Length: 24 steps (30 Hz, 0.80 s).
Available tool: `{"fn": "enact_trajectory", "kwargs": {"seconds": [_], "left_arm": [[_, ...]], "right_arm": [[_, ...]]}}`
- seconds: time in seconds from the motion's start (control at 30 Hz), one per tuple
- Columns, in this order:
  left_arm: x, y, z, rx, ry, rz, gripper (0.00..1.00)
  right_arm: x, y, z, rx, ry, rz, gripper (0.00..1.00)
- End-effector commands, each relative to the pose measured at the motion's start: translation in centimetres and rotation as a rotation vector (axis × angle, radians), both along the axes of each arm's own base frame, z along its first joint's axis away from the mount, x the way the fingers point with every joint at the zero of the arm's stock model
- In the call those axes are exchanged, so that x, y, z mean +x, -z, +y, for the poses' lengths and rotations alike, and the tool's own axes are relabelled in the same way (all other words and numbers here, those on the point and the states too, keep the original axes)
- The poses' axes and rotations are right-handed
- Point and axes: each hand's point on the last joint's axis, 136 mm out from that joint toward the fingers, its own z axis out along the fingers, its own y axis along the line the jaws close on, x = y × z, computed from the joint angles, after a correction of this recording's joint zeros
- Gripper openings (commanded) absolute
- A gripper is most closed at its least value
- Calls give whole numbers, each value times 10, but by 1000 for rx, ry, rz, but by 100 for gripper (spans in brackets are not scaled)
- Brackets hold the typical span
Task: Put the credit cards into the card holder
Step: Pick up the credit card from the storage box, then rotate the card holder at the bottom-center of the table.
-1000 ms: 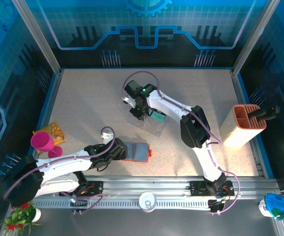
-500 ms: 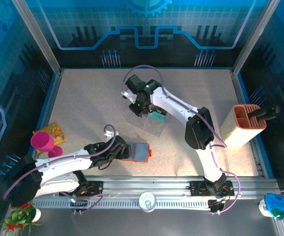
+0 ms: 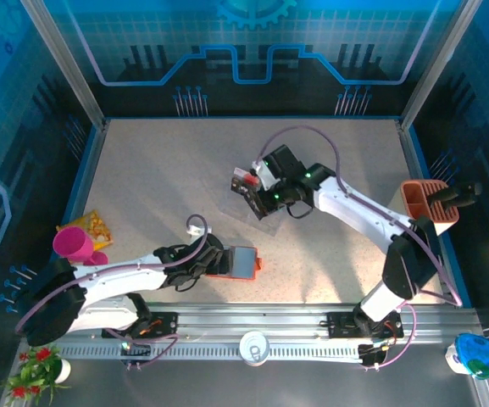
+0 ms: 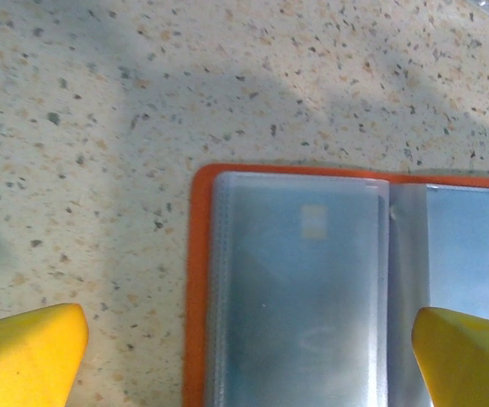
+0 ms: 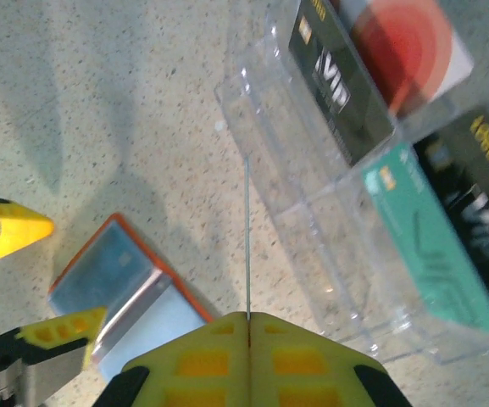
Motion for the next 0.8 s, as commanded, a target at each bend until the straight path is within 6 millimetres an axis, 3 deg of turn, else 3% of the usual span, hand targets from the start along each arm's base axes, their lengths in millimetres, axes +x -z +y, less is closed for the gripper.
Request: {"fn": "enact_trajectory", "kwargs": {"seconds": [0.0, 0.37, 0.6, 0.77], "left_arm": [[6, -9, -19, -43, 5, -12, 99], [-2, -9, -39, -50, 20, -2, 99], [-11, -15, -48, -72, 22, -17, 99], [-11, -21, -35, -33, -11, -30, 99]], "right_arm": [[-9, -17, 6, 168, 59, -17, 0], [-42, -12, -22, 288, 165, -13, 0], [-51, -5, -20, 354, 184, 24, 0], [-55, -1, -11, 444, 198, 52, 0]]}}
